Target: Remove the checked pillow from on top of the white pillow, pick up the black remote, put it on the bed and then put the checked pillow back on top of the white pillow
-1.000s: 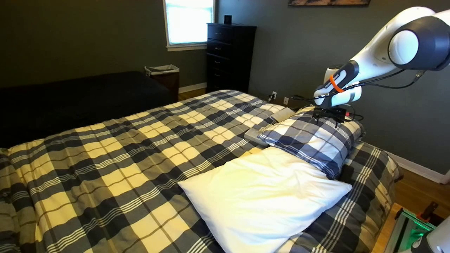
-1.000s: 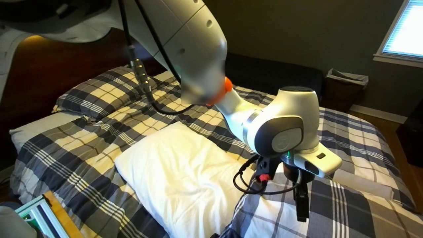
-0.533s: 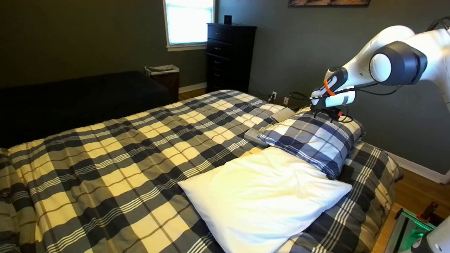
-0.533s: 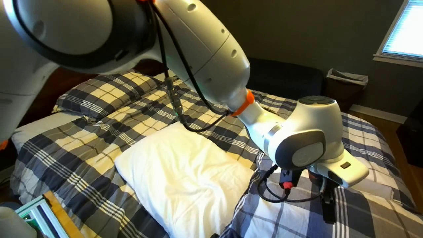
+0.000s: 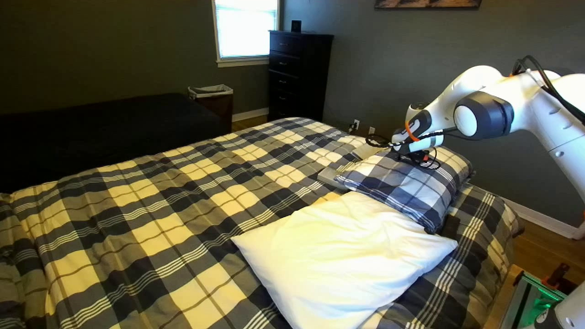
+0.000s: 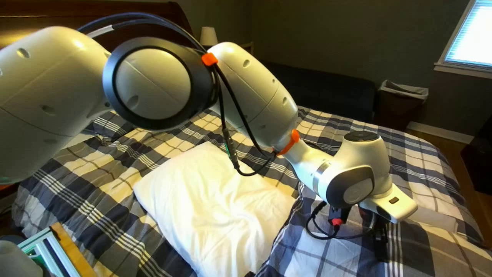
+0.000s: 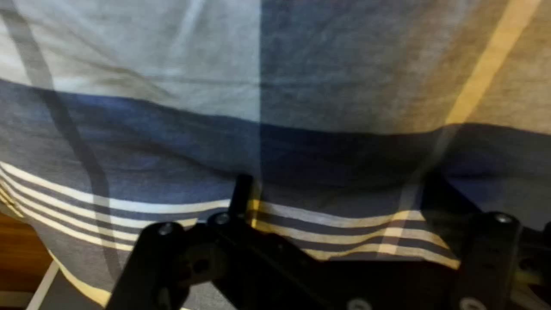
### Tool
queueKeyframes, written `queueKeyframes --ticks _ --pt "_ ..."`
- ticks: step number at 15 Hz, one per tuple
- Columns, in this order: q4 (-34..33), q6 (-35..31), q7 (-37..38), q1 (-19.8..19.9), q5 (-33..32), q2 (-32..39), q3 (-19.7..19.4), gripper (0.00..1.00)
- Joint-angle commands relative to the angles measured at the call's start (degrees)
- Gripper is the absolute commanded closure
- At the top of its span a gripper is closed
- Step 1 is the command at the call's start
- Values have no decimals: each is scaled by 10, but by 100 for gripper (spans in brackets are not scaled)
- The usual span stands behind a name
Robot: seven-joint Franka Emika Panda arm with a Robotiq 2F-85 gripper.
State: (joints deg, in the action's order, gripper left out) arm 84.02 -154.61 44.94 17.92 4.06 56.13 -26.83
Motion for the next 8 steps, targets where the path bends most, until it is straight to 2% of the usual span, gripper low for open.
queueKeyframes --ticks 1,4,8 --pt "-79 20 18 14 13 66 3 26" --pt "-106 33 24 20 11 87 3 51" --pt "-132 82 11 40 16 85 21 78"
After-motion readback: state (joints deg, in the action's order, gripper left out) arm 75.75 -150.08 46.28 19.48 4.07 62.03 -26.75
